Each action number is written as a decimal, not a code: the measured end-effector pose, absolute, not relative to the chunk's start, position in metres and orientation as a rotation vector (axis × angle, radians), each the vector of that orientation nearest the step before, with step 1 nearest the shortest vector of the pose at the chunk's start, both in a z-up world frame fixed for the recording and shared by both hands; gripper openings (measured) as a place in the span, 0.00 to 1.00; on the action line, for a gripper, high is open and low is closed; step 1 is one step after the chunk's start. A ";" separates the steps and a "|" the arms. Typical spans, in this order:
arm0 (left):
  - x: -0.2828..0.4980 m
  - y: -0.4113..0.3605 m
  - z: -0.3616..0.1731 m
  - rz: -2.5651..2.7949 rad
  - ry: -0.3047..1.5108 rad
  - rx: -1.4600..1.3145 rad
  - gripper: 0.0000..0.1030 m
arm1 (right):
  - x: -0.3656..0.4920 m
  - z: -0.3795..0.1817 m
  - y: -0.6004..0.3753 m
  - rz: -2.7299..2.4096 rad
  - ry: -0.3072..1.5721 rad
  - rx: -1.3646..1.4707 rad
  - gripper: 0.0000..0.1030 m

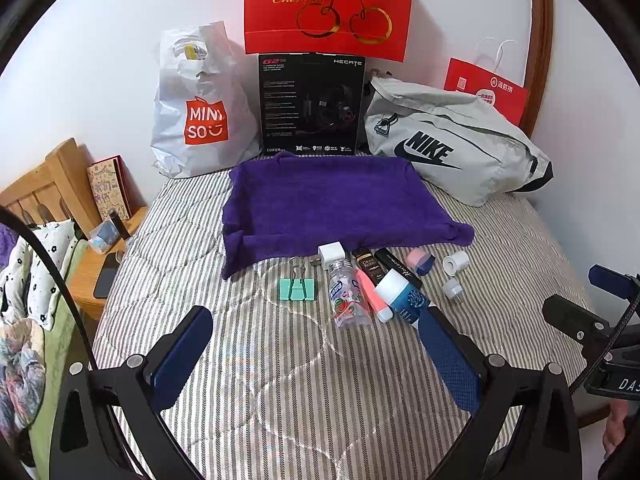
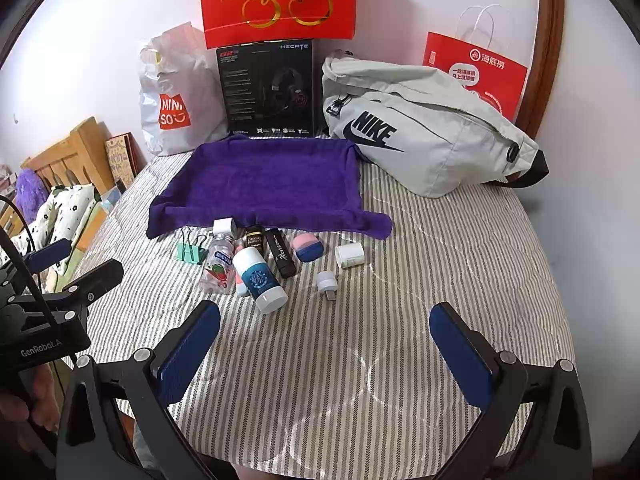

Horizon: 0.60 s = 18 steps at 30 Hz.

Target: Organize rigid objects

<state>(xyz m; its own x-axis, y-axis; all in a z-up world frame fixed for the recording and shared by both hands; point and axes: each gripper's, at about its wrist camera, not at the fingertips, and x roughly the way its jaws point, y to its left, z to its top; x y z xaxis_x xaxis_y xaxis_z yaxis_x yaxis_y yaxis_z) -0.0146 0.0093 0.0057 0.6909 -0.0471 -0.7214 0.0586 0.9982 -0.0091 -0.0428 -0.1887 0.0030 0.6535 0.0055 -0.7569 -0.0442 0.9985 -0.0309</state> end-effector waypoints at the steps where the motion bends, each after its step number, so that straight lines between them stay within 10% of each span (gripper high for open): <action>1: -0.014 0.009 0.006 -0.061 0.806 0.014 1.00 | -0.043 0.003 -0.189 0.028 0.858 -0.048 1.00; 18: -0.017 0.010 0.003 -0.059 0.814 0.023 1.00 | -0.043 0.001 -0.188 0.027 0.863 -0.048 1.00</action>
